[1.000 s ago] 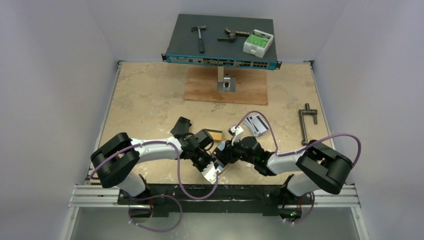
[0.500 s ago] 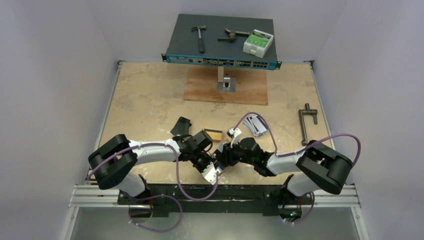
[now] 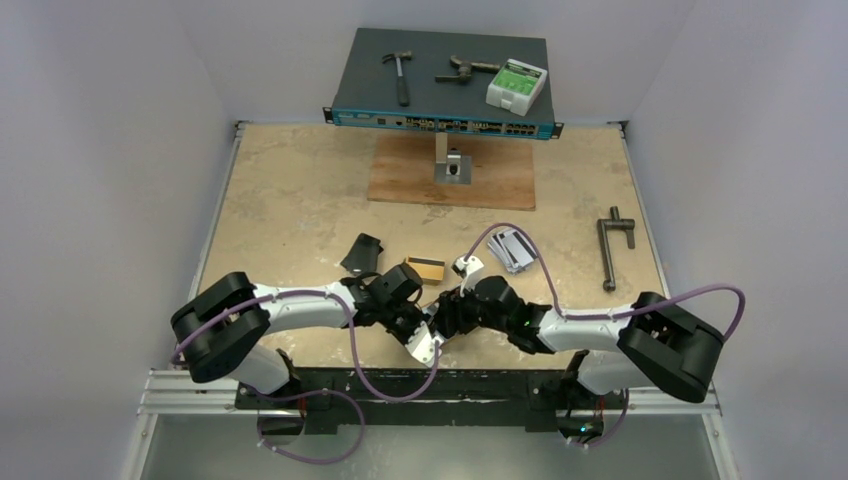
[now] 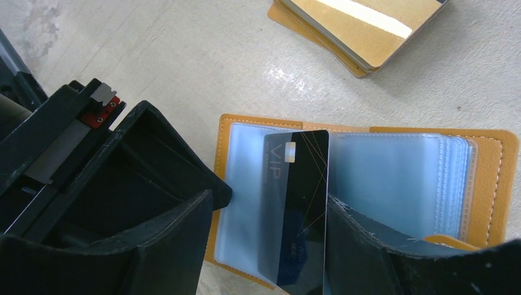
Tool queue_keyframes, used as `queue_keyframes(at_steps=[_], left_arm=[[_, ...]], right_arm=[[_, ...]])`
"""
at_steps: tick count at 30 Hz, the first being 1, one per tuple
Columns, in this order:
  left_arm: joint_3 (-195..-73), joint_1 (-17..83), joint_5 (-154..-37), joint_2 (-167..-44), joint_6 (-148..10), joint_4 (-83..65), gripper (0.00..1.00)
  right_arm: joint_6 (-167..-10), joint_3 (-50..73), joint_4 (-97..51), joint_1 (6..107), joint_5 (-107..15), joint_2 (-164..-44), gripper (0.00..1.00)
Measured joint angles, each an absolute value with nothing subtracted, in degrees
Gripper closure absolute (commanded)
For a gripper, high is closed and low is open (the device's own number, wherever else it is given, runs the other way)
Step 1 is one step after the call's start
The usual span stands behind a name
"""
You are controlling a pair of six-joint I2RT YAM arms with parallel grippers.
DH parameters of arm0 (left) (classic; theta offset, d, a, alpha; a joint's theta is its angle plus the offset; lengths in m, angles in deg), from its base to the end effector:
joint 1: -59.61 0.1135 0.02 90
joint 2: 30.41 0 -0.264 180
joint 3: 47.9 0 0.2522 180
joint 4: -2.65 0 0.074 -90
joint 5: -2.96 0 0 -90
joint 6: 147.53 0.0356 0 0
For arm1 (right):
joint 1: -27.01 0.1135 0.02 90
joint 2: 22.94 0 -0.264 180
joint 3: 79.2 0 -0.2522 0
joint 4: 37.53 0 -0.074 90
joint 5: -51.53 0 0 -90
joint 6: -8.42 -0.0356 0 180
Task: Put the credit cards into the card holder
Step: Insert the credit card into the card holder.
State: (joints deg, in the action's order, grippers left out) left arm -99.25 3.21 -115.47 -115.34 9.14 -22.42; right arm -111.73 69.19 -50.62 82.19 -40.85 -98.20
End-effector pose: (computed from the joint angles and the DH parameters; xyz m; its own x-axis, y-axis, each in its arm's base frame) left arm 0.1306 -0.2272 0.1470 0.6113 0.5391 -0.5794 0.7783 -0.5421 0.3167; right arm 0.1299 0.1894 0.1390 -0.6733 -0.0891 -0.7340 -0.5811 0.6776 0.4508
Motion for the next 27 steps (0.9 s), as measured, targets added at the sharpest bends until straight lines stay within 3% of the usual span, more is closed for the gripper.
queue_keyframes(at_steps=[27], left_arm=[[-98.33, 3.16, -114.99, -114.73, 7.99, -21.17, 0.78]], right_arm=[[-110.09, 64.25, -38.95, 87.02, -31.53, -97.48, 0.32]])
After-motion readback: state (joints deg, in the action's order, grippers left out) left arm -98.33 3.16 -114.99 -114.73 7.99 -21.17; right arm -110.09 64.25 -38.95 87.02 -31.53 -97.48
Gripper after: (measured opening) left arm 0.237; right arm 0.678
